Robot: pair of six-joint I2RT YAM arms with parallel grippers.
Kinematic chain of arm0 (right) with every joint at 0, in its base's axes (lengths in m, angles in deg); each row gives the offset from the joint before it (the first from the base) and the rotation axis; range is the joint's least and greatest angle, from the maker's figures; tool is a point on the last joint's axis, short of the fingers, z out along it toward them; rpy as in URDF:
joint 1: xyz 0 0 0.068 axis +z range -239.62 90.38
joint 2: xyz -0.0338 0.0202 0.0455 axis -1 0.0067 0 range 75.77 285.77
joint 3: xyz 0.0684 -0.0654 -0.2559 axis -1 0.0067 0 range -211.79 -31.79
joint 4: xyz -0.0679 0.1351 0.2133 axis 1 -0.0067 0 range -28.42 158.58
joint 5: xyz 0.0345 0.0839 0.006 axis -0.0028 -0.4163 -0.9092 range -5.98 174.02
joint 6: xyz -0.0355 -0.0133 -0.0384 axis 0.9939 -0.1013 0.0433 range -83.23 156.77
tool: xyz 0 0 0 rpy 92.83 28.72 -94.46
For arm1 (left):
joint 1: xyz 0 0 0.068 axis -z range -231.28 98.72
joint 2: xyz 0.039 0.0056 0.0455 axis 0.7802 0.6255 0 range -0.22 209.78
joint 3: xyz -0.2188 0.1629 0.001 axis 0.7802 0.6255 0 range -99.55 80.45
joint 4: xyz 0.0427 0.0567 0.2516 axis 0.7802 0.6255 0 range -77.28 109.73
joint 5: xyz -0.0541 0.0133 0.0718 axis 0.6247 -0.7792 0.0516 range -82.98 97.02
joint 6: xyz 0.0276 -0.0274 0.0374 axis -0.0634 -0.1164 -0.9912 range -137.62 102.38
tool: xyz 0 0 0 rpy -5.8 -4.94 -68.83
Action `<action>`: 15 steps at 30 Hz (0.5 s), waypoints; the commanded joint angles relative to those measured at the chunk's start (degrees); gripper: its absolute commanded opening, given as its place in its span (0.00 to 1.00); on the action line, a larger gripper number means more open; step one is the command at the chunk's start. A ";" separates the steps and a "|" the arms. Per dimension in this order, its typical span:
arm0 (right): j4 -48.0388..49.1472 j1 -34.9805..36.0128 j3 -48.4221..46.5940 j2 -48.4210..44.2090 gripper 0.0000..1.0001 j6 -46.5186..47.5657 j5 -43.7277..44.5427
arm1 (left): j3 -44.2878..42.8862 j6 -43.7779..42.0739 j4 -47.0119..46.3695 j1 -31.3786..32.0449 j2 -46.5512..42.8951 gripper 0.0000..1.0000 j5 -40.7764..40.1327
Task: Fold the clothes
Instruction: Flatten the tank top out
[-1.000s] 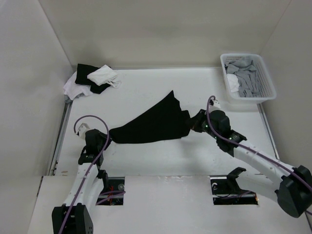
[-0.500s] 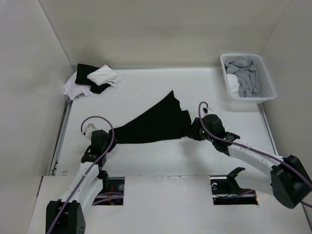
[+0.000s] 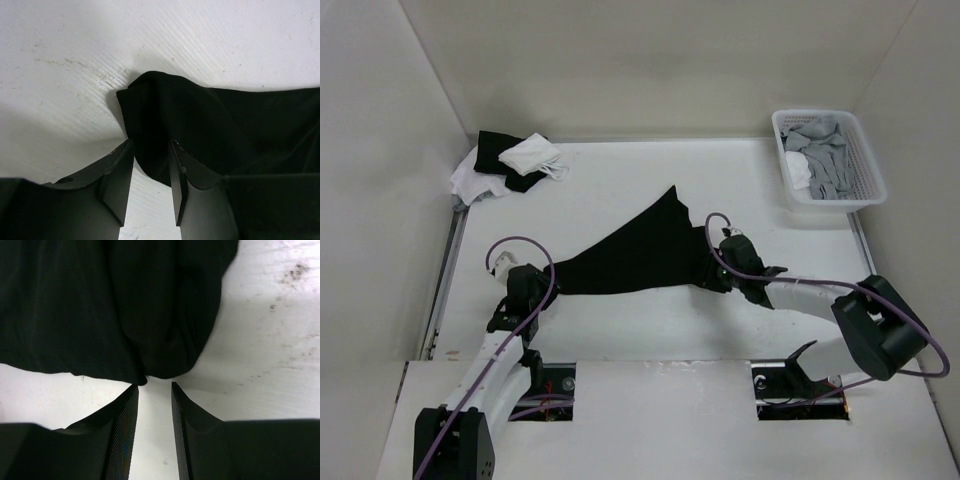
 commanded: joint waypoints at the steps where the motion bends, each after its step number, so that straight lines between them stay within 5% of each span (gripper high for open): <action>1: 4.35 0.91 -2.43 1.29 0.37 0.00 -0.93 | 0.05 -0.06 -3.34 -0.31 0.23 0.32 -0.15; 8: 5.84 1.00 -2.69 4.45 0.36 -0.79 -2.68 | 0.49 -0.42 -3.34 -1.10 -0.91 0.32 0.12; 15: 7.77 1.00 -2.69 6.39 0.21 -1.84 -3.04 | 0.49 -0.42 -3.34 -1.28 -1.17 0.32 0.38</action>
